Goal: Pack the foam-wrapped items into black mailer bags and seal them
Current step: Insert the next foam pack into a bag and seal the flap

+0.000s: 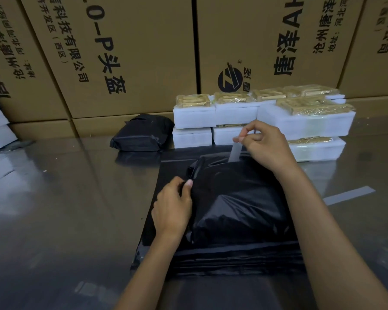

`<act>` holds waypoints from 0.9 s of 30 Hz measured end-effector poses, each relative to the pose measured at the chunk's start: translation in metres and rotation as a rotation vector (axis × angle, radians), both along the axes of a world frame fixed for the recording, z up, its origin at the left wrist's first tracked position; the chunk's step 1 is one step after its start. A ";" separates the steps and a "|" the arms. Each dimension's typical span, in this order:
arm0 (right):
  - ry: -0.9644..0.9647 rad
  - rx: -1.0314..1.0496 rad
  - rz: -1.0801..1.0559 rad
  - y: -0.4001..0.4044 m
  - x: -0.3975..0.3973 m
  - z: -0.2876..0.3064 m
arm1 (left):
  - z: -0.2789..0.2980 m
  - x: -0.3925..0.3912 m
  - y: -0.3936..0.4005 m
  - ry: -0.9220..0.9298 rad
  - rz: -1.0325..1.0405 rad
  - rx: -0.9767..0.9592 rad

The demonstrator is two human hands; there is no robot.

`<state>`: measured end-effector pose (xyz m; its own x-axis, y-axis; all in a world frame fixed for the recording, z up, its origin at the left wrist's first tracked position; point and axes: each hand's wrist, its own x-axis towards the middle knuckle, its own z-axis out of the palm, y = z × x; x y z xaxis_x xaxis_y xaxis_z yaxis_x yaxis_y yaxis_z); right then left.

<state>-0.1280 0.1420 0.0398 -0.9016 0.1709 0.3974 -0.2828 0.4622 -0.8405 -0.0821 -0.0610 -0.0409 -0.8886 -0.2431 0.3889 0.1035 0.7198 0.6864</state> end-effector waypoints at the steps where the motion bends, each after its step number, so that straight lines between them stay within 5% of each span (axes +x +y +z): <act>1: -0.012 0.009 -0.020 0.007 0.000 -0.002 | -0.001 0.001 0.003 -0.048 0.025 -0.114; 6: -0.030 -0.001 -0.102 0.042 0.004 -0.009 | 0.002 0.003 0.012 -0.218 -0.008 -0.453; 9: -0.047 0.045 -0.138 0.061 0.011 -0.019 | 0.007 0.003 0.005 -0.176 -0.047 -0.275; 14: -0.048 0.213 -0.264 0.091 0.031 -0.037 | 0.038 0.018 0.012 0.215 -0.344 -0.006; 18: -0.175 0.335 -0.347 0.108 0.042 -0.056 | 0.054 0.035 0.048 0.158 -0.602 -0.320; 27: -0.541 0.617 -0.527 0.139 0.057 -0.084 | 0.062 0.034 0.116 -0.111 -0.600 -0.698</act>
